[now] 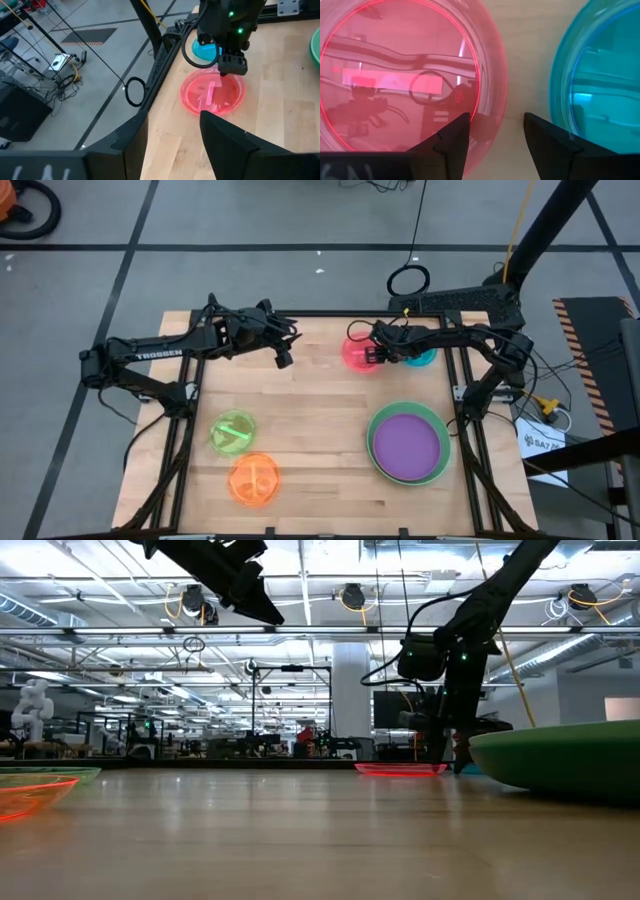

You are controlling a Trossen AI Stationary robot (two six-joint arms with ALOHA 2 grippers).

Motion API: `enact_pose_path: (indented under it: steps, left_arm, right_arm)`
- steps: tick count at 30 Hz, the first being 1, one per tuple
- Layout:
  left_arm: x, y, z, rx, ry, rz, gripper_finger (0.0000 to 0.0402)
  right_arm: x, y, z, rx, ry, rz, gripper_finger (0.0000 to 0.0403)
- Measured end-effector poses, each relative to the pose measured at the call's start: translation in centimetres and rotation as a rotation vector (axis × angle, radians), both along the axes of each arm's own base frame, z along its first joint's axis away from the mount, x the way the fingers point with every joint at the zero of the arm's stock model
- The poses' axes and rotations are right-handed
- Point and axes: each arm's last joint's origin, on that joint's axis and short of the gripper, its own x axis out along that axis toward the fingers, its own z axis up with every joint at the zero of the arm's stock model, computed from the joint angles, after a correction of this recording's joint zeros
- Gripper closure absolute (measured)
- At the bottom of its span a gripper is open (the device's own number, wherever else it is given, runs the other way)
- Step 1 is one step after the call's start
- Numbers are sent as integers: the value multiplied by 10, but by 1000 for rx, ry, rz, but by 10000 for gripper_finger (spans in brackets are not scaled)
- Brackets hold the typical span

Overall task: Stack plastic plates
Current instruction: Stack the small pink plate on top of the purple plate

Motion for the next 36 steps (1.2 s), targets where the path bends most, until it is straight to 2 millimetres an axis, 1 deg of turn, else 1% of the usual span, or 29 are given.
enact_pose_path:
  steps: [4,6,16,24,26,36]
  left_arm:
    - [0,0,0,0,0,0,215]
    - [0,0,0,0,-1,0,215]
    - [0,0,0,-2,-1,1,215]
    - [0,0,0,-3,-2,2,215]
    - [0,0,0,-4,-3,2,215]
    - [0,0,0,-12,-8,7,215]
  right_arm:
    - [0,0,2,-5,-12,1,225]
    - [0,0,3,-6,-20,2,235]
    - [6,-2,4,-19,-88,16,332]
    - [8,-3,6,-36,-108,26,393]
    - [8,-3,6,-39,-109,31,399]
    - [8,-1,9,-45,-109,54,401]
